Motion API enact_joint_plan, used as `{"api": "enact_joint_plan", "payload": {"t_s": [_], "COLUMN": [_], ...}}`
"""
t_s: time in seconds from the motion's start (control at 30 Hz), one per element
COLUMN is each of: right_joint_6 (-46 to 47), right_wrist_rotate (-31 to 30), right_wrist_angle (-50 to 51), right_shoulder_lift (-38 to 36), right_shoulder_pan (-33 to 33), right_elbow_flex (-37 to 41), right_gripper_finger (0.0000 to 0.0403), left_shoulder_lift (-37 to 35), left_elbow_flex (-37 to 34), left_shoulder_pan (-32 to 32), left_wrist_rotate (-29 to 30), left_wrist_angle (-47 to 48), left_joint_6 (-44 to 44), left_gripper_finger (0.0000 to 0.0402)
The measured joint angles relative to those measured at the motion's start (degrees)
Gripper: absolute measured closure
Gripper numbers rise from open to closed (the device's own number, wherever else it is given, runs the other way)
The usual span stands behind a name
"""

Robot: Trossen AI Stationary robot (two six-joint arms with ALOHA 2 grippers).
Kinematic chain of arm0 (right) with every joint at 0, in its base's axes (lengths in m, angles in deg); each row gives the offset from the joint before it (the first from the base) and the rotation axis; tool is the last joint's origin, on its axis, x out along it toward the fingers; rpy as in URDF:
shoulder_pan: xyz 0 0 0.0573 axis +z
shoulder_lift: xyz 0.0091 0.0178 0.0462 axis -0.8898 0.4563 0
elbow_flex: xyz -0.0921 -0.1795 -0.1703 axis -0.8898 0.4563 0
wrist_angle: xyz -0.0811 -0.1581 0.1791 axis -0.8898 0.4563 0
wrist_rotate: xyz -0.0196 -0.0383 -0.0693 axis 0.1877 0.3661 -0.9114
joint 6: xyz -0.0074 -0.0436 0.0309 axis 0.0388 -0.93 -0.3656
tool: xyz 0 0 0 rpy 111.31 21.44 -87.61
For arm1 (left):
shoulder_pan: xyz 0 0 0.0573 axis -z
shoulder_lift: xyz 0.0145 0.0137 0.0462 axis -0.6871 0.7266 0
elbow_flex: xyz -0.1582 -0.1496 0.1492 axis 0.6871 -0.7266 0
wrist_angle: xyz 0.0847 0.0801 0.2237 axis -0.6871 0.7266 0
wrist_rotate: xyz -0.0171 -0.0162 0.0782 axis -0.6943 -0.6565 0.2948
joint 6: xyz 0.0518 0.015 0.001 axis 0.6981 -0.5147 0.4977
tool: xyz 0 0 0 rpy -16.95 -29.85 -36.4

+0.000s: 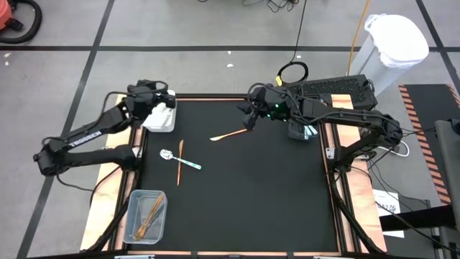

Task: Sort silverware by color (type)
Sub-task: Put the blue spoon into the black bin

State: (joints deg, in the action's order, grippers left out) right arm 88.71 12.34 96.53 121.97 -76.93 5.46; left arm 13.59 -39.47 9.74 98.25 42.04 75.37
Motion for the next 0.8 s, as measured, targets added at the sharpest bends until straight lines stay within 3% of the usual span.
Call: {"api": "enact_joint_plan", "payload": {"t_s": [0.23,0.37,0.57,0.8], "right_joint_6": [9.97,10.56,11.14,5.69], "right_wrist_rotate": [16.57,20.02,22.92,24.28], "right_wrist_angle": [0.37,-4.35,-9.11,-8.6], "right_shoulder_lift": [7.3,14.41,24.43,34.05], "right_shoulder_pan": [-2.78,-1.82,0.66,4.64], "right_elbow_flex": [-0.04,-0.02,-3.53,-11.59], "right_gripper_finger": [0.0211,0.0211,0.0211,0.0211], "left_shoulder_lift": [-1.21,-0.51,-0.05,-0.26], "left_elbow_flex": [6.75,6.8,6.78,6.8], "left_shoulder_pan": [4.83,10.6,17.25,18.35], "left_wrist_rotate": [-12.81,-20.49,-20.46,-20.2], "left_wrist_angle": [4.42,4.83,5.99,3.08], "left_joint_6": [-3.37,1.21,0.49,0.01], "left_gripper_finger": [0.0154,0.0153,0.0153,0.0153]}}
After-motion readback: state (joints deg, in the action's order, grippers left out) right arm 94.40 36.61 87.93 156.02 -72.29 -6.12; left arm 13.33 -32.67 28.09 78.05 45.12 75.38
